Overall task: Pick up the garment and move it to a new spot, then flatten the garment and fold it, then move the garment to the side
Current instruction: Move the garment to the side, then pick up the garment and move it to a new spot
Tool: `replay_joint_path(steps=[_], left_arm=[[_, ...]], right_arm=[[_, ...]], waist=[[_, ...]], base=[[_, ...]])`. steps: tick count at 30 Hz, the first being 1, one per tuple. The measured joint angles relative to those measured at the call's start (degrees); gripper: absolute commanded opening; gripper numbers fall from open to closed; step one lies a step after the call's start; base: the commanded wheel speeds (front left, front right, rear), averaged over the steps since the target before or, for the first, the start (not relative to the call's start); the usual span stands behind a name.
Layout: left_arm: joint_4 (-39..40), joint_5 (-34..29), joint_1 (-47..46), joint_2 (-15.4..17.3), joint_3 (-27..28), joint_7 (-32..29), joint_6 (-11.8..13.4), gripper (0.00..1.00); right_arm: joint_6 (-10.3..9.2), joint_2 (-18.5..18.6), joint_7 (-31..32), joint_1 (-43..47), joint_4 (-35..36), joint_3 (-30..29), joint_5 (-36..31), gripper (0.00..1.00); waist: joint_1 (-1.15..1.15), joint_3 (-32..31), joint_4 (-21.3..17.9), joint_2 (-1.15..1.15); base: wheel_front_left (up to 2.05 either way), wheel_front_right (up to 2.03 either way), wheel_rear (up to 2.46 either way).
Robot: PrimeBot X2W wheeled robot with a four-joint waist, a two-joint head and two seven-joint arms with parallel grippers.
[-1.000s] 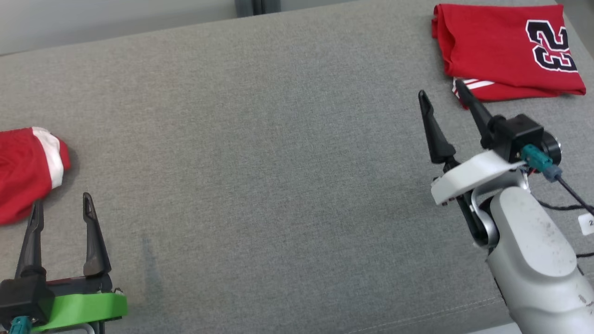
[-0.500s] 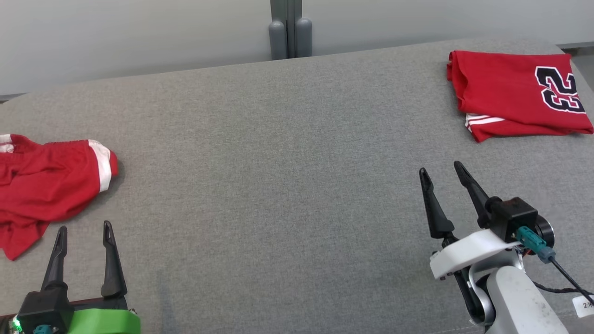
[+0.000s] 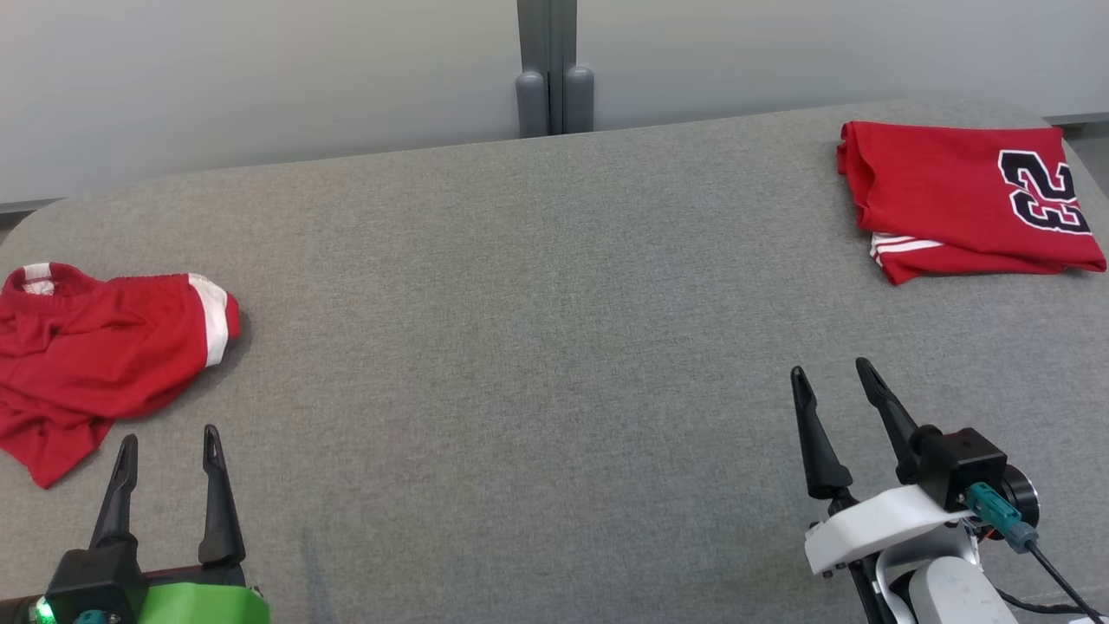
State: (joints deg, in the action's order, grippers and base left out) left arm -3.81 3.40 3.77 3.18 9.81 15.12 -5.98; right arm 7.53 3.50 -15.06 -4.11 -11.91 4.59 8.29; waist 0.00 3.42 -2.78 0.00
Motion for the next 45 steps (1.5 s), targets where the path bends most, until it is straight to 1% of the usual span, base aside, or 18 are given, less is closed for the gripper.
replay_joint_path(steps=[8, 29, 37, 45], left_arm=[[-1.1, -0.1, 0.0, -0.1, -0.2, 0.0, -0.1, 1.00], [-1.2, -0.1, 0.0, -0.2, 0.2, 0.0, -0.1, 1.00], [-1.0, -0.5, -0.3, -0.2, 1.5, 0.0, 0.0, 1.00], [-0.6, -0.5, -1.3, -0.2, 2.3, 0.0, 0.5, 1.00]], right_arm=[[0.00, -0.4, 0.0, 0.3, 0.9, 0.6, -1.9, 1.00], [0.00, -0.6, 0.0, 0.3, 1.4, 0.5, -2.0, 1.00], [0.00, -0.6, 0.0, 0.2, 1.6, 0.7, -1.9, 1.00], [0.00, -0.6, 0.0, -0.1, 0.8, 0.6, -2.1, 1.00]], waist=[[0.00, -0.3, 0.0, 0.00], [0.00, -0.4, 0.6, 0.00], [0.00, 0.1, 2.5, 0.00], [0.00, 0.6, 6.3, 0.00]], base=[[0.00, 0.00, 0.00], [0.00, 0.00, 0.00], [0.00, 0.00, 0.00], [0.00, 0.00, 0.00]])
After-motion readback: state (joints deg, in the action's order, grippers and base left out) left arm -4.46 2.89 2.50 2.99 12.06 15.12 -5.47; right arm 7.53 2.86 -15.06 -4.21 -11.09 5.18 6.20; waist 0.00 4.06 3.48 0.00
